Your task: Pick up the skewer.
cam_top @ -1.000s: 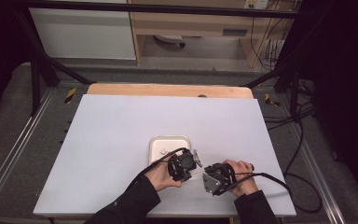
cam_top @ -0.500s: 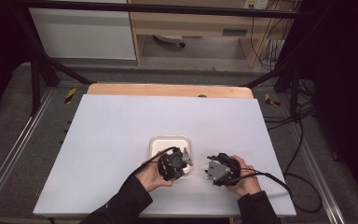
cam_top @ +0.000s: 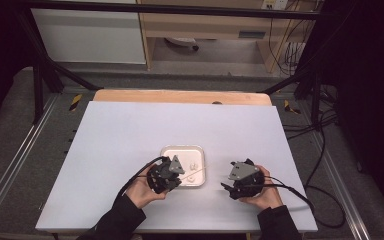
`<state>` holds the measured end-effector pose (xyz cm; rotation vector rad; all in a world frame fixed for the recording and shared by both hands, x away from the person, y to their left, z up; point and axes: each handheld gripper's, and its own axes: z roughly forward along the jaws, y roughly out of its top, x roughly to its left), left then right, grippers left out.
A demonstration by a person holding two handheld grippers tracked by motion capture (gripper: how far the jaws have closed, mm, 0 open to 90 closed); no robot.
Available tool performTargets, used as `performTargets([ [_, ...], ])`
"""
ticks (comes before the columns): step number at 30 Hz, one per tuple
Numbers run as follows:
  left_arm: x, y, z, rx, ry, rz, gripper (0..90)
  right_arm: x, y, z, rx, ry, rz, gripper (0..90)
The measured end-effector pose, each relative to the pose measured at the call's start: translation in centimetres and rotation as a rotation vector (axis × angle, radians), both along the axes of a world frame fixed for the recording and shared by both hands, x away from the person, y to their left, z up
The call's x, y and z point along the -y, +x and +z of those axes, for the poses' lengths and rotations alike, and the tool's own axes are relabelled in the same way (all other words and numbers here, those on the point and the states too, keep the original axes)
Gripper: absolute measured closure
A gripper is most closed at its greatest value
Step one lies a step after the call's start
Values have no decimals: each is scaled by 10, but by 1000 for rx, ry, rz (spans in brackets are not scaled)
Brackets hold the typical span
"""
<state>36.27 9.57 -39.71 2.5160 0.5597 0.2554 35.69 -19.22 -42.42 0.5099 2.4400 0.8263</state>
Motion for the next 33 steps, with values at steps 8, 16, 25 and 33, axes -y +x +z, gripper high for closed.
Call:
performTargets([
  [8,-29,-7,-1,34,-94,85,886,-1,4,-1,-99,92,-82,140],
  [16,-55,-14,-8,64,-173,168,886,-3,8,2,-146,163,-127,79],
  [25,-75,-19,-14,90,-250,233,886,-14,17,9,-189,232,-176,33],
  [33,-85,-22,-16,100,-282,259,886,-32,25,13,-188,267,-199,22],
])
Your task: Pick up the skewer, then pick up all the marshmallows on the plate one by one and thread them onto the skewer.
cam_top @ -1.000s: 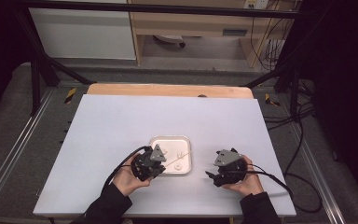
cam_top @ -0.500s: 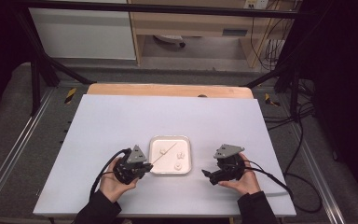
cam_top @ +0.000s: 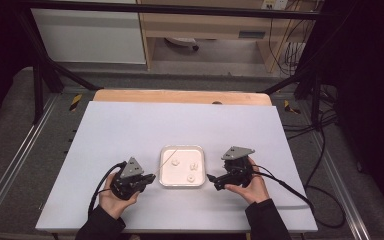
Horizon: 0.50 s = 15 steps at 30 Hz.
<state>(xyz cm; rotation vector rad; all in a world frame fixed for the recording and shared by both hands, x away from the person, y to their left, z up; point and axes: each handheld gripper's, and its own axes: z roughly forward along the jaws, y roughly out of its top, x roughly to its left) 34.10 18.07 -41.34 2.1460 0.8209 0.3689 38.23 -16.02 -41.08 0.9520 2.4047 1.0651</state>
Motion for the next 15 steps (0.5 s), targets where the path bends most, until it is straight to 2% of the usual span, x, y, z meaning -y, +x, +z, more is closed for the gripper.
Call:
performTargets([
  [6,-1,-2,-2,17,-11,6,886,-15,7,-1,-11,38,-7,23],
  [15,-4,-3,-5,13,-26,19,886,-35,23,-2,-21,54,-13,53],
])
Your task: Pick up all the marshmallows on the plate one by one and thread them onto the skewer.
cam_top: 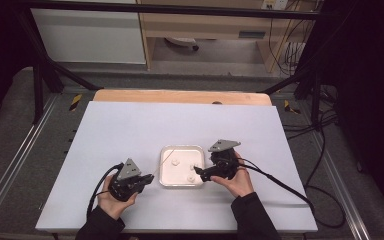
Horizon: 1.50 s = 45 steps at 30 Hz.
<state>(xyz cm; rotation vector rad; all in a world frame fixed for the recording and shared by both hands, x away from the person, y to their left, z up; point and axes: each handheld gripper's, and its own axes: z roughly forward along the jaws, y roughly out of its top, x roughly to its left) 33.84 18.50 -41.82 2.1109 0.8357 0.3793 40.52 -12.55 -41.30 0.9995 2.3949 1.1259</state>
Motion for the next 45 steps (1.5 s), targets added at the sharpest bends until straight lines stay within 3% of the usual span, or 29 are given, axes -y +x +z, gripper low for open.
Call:
performTargets([
  [4,1,0,0,6,-2,1,886,-9,6,-2,-6,-4,-1,95],
  [8,1,0,0,5,1,4,886,-16,12,-7,-21,38,0,164],
  [15,2,0,-1,5,-1,3,886,-22,17,-18,-50,-2,28,291],
  [19,3,-1,-2,7,-3,2,885,-26,17,-27,-70,-14,33,427],
  [25,4,-1,-2,8,-4,2,886,-27,17,-31,-74,-27,41,524],
  [37,5,-2,-1,15,-9,6,886,-29,13,-36,-52,-49,50,628],
  [45,5,-3,-1,22,-14,6,886,-27,13,-32,-59,-28,44,659],
])
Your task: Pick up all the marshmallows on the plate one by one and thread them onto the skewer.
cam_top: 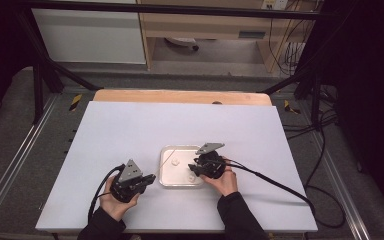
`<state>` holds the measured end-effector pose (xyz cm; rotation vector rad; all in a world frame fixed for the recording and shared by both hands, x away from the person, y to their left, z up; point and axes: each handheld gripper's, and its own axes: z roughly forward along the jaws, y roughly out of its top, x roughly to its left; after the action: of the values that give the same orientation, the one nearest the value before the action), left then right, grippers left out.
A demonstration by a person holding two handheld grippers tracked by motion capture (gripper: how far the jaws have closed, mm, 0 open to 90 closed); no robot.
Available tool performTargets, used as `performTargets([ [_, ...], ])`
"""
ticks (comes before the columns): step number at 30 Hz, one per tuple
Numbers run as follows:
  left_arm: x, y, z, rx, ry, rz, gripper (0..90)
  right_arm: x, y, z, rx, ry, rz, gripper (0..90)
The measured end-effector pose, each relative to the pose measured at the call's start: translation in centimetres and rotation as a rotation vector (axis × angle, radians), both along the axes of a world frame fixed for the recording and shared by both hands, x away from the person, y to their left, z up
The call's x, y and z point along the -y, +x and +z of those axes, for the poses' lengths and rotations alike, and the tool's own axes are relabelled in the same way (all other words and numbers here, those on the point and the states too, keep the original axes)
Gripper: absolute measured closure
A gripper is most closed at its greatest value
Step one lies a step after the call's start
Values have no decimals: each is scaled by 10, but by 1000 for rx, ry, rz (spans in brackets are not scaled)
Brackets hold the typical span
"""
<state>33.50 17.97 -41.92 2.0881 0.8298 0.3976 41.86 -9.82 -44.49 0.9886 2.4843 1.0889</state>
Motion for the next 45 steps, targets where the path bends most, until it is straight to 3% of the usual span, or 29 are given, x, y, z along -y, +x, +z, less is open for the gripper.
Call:
performTargets([
  [22,8,-6,-1,27,-11,-30,886,27,-10,51,-17,254,40,697],
  [27,10,-8,-1,40,-22,-42,886,35,-12,67,-12,359,62,701],
  [45,20,-13,-1,67,-43,-53,886,46,-16,88,-9,520,79,712],
])
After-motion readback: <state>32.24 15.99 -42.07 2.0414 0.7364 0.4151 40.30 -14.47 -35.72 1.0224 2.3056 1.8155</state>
